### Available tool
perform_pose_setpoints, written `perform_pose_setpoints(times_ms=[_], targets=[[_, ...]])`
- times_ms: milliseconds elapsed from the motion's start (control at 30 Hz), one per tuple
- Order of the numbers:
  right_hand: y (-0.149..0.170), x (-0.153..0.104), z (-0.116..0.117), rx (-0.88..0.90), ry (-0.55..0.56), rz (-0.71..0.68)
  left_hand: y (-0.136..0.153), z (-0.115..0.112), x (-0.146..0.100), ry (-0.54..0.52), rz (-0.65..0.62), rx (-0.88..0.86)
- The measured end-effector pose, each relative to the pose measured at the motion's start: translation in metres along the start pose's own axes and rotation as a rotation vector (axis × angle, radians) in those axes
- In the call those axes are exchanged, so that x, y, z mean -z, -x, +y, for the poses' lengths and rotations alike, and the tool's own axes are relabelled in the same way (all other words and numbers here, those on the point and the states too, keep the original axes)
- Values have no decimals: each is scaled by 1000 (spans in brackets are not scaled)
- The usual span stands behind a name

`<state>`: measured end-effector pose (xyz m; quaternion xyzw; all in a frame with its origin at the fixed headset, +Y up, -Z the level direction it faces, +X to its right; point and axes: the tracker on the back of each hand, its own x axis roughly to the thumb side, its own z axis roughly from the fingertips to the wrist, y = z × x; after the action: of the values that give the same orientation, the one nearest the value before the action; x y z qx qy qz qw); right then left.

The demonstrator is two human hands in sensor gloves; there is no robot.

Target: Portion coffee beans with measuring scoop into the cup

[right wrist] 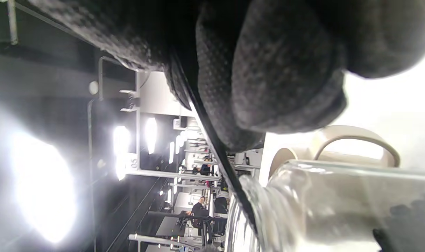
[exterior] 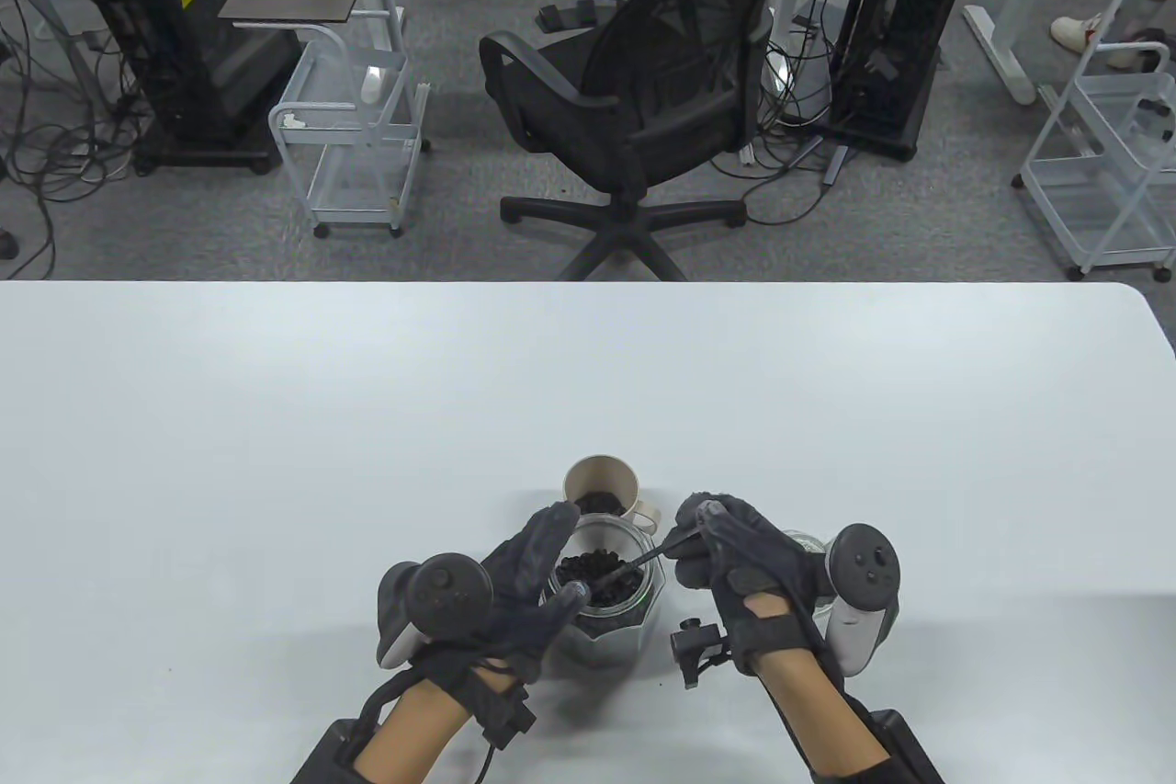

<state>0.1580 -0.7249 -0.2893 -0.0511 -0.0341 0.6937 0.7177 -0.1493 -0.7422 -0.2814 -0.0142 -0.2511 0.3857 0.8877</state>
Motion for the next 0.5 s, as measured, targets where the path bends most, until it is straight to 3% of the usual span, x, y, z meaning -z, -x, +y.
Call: perform_pose_setpoints(times_ms=[267,500], targets=[[20,11,-16,203,-4,175,0,0,0,1,0,1],[26,16,-25,258,15,218,0,0,0,1,0,1]])
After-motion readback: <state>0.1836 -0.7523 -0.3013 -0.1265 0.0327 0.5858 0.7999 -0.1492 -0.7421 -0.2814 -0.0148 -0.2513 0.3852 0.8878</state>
